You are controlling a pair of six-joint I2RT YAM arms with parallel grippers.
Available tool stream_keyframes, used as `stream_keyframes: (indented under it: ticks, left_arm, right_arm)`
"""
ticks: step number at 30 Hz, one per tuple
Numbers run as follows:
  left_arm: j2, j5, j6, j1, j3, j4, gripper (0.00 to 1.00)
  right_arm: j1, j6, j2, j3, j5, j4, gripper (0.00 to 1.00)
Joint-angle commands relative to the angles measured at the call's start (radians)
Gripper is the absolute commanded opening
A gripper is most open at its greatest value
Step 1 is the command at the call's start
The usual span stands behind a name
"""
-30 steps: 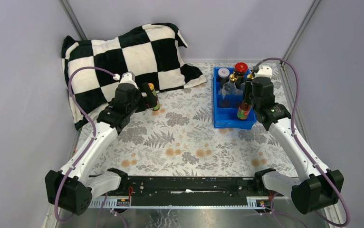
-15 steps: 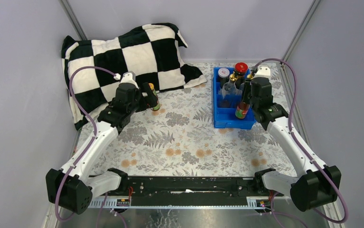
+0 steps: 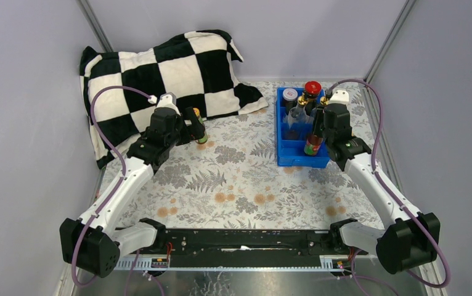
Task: Organize the condiment bottles
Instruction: Place the bottle in the storage box.
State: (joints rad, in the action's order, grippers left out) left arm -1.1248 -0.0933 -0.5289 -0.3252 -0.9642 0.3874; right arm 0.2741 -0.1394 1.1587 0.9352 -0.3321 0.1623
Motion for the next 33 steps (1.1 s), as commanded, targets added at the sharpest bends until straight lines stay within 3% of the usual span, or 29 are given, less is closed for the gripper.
stream_keyframes:
  ticks: [1,33]
  left_arm:
    - [-0.004,0.007,0.012,0.006,0.002,-0.048,0.99]
    - [-0.014,0.014,0.009,0.006,0.005,-0.051,0.99]
  right_arm:
    - [-0.006,-0.011,-0.010,0.030,-0.028,-0.153,0.44]
    - [-0.006,-0.042,0.019,-0.084,-0.126,-0.240,0.43]
